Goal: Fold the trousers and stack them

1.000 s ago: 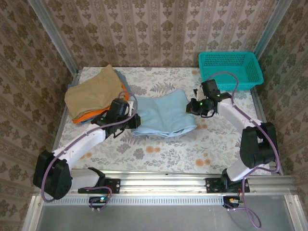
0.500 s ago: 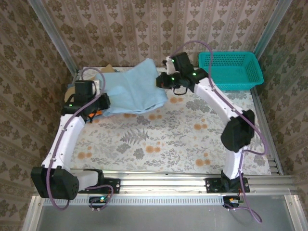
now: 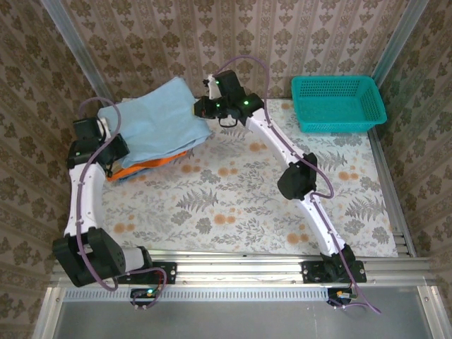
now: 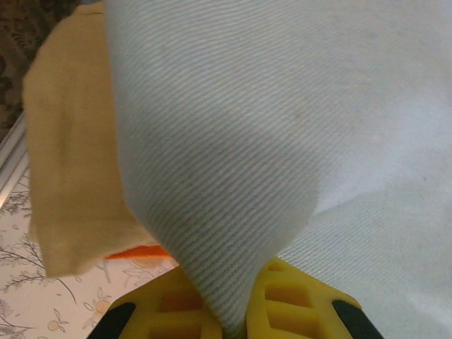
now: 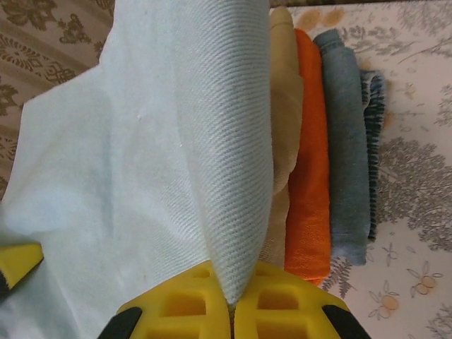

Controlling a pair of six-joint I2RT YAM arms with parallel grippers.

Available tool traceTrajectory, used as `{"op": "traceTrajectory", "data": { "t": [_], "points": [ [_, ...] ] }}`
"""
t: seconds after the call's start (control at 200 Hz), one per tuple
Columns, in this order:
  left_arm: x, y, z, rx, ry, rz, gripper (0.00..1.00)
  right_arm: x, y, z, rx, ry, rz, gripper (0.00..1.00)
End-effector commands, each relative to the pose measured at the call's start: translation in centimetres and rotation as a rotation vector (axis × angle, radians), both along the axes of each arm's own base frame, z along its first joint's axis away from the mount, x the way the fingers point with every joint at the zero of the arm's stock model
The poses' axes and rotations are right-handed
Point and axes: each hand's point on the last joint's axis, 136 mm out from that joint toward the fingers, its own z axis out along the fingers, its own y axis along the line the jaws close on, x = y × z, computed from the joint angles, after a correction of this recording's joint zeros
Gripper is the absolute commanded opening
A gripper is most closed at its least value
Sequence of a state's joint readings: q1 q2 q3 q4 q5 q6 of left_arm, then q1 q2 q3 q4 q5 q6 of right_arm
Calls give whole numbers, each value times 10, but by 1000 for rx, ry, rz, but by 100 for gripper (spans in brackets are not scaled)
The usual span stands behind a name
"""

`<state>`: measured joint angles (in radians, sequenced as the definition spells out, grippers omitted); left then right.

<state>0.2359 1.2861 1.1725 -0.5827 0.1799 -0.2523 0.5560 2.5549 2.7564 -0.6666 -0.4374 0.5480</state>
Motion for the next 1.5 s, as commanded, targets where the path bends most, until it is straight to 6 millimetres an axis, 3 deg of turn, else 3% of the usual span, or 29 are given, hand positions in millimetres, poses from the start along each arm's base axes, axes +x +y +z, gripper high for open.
{"op": "traceTrajectory", "data": {
  "t": [0.0,0.145,0.35,0.505,0.545,0.61,0.65,0.795,0.82,0.885,0.98,1.065,1.115,1.23,1.345,1.425,1.495],
  "points": [
    [19,36,31,58,-119,101,0,17,7,48,113,-148,-36,0],
    [20,59,23,57,-126,182,0,29,15,36,103,-181,-99,0],
    [18,76,10,68,-128,239,0,51,23,12,169,-164,-146,0],
    [14,91,-2,77,-115,295,0,62,22,8,187,-186,-196,7],
    [14,93,-8,76,-108,304,0,64,21,6,183,-188,-205,14],
    [13,99,-18,85,-97,334,0,67,21,2,181,-189,-215,47],
    [12,103,-24,87,-90,353,0,66,20,0,172,-188,-213,61],
    [9,115,-51,73,-32,408,0,62,9,9,155,-164,-186,70],
    [9,116,-54,67,-18,409,9,61,6,12,152,-161,-186,71],
    [8,115,-60,49,3,405,54,60,-3,17,142,-149,-177,71],
    [3,114,-57,41,25,418,85,58,-18,23,145,-105,-172,70],
    [-1,111,-47,48,19,409,99,50,-25,26,143,-72,-140,67],
    [-8,111,-35,58,21,416,100,42,-27,28,117,-66,-121,66],
    [-26,99,3,67,-24,407,100,26,-37,32,81,-40,-106,65],
    [-54,62,41,91,-74,336,99,5,-50,40,57,-41,-100,65],
    [-72,22,41,66,-101,253,93,-13,-64,39,43,-47,-108,65],
    [-82,-16,21,5,-107,181,85,-28,-78,34,36,-42,-126,66]
  ]
}}
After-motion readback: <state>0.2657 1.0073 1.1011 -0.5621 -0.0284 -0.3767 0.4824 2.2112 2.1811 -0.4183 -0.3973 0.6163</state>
